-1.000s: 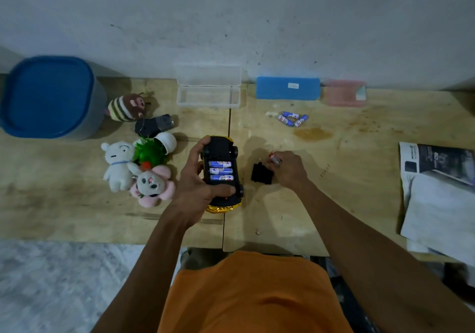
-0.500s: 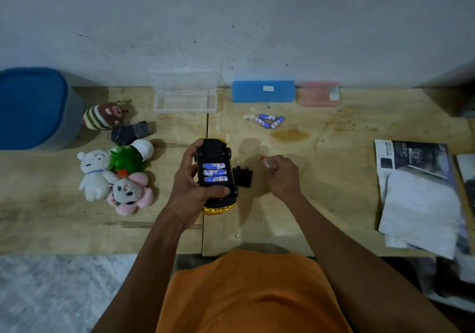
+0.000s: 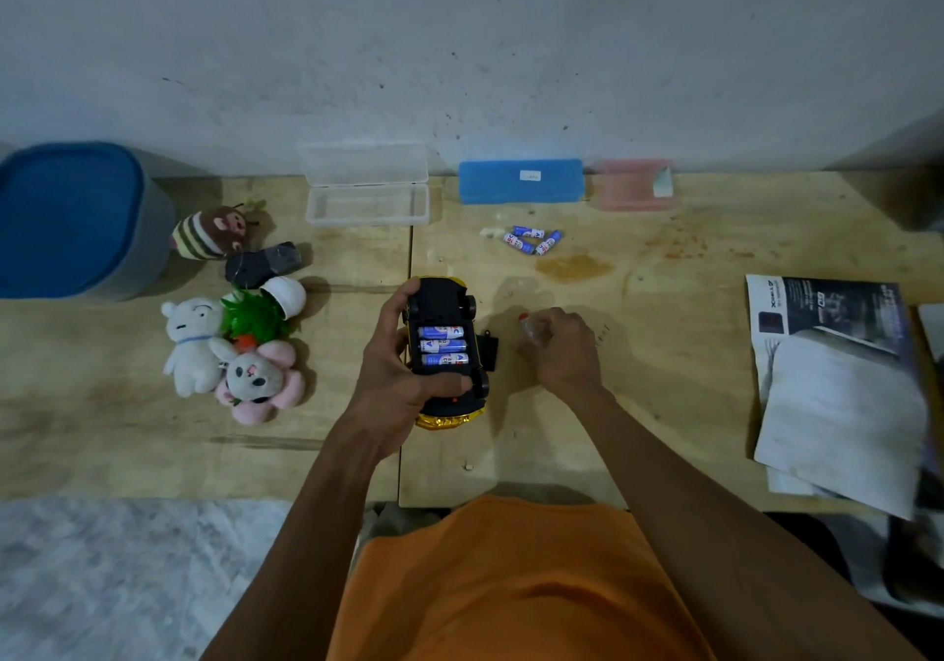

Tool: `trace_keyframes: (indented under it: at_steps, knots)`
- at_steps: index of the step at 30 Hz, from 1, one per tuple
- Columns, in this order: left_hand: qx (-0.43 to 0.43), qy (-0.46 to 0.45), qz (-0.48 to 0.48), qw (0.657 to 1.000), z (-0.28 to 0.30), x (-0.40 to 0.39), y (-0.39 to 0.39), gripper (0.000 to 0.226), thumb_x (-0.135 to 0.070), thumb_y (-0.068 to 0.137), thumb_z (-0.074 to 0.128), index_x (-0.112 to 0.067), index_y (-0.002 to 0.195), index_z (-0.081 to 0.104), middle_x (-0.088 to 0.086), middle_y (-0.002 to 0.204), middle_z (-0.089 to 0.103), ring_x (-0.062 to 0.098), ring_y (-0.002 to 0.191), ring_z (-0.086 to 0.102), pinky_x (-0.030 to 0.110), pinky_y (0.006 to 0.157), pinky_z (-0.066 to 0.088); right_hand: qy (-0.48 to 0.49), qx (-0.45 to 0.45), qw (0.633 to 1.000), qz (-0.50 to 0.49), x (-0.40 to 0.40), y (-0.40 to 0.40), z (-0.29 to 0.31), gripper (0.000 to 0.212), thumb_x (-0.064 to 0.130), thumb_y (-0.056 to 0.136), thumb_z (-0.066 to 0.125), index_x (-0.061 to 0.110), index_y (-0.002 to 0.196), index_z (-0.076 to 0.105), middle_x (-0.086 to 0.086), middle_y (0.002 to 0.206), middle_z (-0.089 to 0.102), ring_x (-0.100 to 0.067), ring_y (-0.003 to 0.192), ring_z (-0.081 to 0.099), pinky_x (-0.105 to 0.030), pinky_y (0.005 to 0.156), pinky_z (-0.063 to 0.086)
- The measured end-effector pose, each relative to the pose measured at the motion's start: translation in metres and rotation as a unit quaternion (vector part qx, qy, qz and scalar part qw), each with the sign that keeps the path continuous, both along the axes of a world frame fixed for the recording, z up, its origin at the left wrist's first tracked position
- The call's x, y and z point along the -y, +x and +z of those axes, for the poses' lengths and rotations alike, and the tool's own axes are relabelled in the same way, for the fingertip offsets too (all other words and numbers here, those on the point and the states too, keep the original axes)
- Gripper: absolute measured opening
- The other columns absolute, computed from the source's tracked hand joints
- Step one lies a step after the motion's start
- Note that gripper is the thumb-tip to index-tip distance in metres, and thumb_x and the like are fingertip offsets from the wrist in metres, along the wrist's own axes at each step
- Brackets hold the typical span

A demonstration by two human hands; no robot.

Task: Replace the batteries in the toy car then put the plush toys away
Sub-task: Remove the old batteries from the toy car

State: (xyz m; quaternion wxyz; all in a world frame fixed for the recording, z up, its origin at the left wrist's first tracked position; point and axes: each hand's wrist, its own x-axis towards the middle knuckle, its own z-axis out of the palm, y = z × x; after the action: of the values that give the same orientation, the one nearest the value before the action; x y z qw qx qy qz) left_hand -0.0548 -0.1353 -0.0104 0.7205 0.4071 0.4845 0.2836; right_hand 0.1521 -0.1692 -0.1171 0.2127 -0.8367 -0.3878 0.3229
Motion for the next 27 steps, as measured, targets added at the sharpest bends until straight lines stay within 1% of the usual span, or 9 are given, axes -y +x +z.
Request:
trace_keyframes:
  at_steps: [2, 5, 9, 11, 15, 18, 20, 24, 27]
  knots:
    - [0.003, 0.004, -0.002, 1.000, 0.000, -0.002, 0.001, 0.114, 0.036, 0.059, 0.069, -0.025, 0.150, 0.037, -0.004, 0.114, 0.072, 0.028, 0.096, 0.072, 0.046, 0.078, 0.062, 0.054, -0.019, 0.998, -0.018, -0.004, -0.002, 0.026, 0.027, 0.023, 0.089, 0.072, 0.013, 0.114, 0.066, -0.009, 0.108, 0.065, -0.022, 0.096, 0.062, -0.029, 0.079, 0.049]
    - [0.007, 0.018, -0.002, 1.000, 0.002, -0.004, 0.003, 0.116, 0.027, 0.054, 0.075, -0.028, 0.149, 0.038, -0.001, 0.121, 0.069, 0.033, 0.101, 0.071, 0.052, 0.082, 0.061, 0.149, -0.102, 0.983, -0.043, -0.013, -0.013, 0.085, 0.014, 0.019, 0.092, 0.069, 0.017, 0.105, 0.072, 0.002, 0.100, 0.071, -0.012, 0.087, 0.065, -0.025, 0.082, 0.053]
    - [0.017, 0.037, -0.006, 0.999, 0.005, -0.006, 0.010, 0.117, 0.027, 0.057, 0.075, -0.030, 0.151, 0.035, 0.006, 0.128, 0.067, 0.031, 0.100, 0.072, 0.048, 0.078, 0.061, 0.103, -0.192, 0.976, 0.020, -0.015, -0.029, 0.141, 0.016, 0.028, 0.096, 0.064, 0.021, 0.098, 0.078, 0.016, 0.087, 0.069, 0.000, 0.078, 0.062, -0.015, 0.070, 0.048]
    - [0.028, 0.050, -0.007, 0.998, 0.008, -0.008, 0.013, 0.116, 0.027, 0.058, 0.074, -0.031, 0.151, 0.035, 0.012, 0.135, 0.061, 0.029, 0.101, 0.072, 0.042, 0.076, 0.061, 0.076, -0.197, 0.977, 0.033, -0.013, -0.034, 0.147, 0.021, 0.030, 0.098, 0.060, 0.021, 0.104, 0.078, 0.018, 0.086, 0.065, 0.002, 0.076, 0.060, -0.012, 0.065, 0.045]
    - [0.039, 0.074, -0.010, 0.996, 0.008, -0.011, 0.019, 0.114, 0.035, 0.064, 0.069, -0.030, 0.152, 0.033, 0.016, 0.142, 0.054, 0.031, 0.107, 0.070, 0.040, 0.077, 0.061, 0.056, -0.250, 0.967, -0.011, -0.012, -0.037, 0.149, 0.024, 0.031, 0.100, 0.056, 0.021, 0.108, 0.077, 0.009, 0.095, 0.073, -0.002, 0.087, 0.067, -0.015, 0.070, 0.050]
    - [0.042, 0.077, -0.021, 0.996, 0.006, -0.010, 0.019, 0.116, 0.034, 0.064, 0.070, -0.030, 0.153, 0.031, 0.014, 0.143, 0.054, 0.033, 0.110, 0.068, 0.044, 0.080, 0.060, 0.031, -0.340, 0.938, -0.053, -0.013, -0.034, 0.152, 0.020, 0.027, 0.100, 0.058, 0.026, 0.088, 0.074, 0.014, 0.083, 0.071, 0.005, 0.068, 0.066, -0.012, 0.056, 0.048]
    - [0.046, 0.075, -0.026, 0.996, 0.005, -0.009, 0.018, 0.116, 0.027, 0.062, 0.073, -0.031, 0.153, 0.031, 0.012, 0.144, 0.054, 0.035, 0.111, 0.067, 0.047, 0.083, 0.059, 0.018, -0.370, 0.927, -0.063, -0.013, -0.031, 0.153, 0.021, 0.023, 0.099, 0.060, 0.028, 0.080, 0.070, 0.014, 0.077, 0.067, 0.003, 0.064, 0.062, -0.016, 0.054, 0.048]
    - [0.051, 0.077, -0.019, 0.996, 0.008, -0.010, 0.017, 0.116, 0.022, 0.061, 0.075, -0.032, 0.153, 0.030, 0.013, 0.145, 0.053, 0.037, 0.109, 0.068, 0.050, 0.082, 0.060, 0.015, -0.392, 0.914, -0.104, -0.015, -0.035, 0.155, 0.018, 0.022, 0.099, 0.058, 0.018, 0.102, 0.076, 0.003, 0.092, 0.075, -0.012, 0.085, 0.070, -0.032, 0.071, 0.055]
    - [0.052, 0.080, -0.022, 0.995, 0.009, -0.011, 0.016, 0.116, 0.030, 0.064, 0.072, -0.031, 0.153, 0.030, 0.015, 0.143, 0.054, 0.038, 0.109, 0.068, 0.054, 0.083, 0.059, 0.041, -0.394, 0.910, -0.119, -0.012, -0.038, 0.151, 0.016, 0.023, 0.099, 0.061, 0.016, 0.105, 0.075, 0.001, 0.098, 0.076, -0.009, 0.086, 0.072, -0.022, 0.063, 0.055]
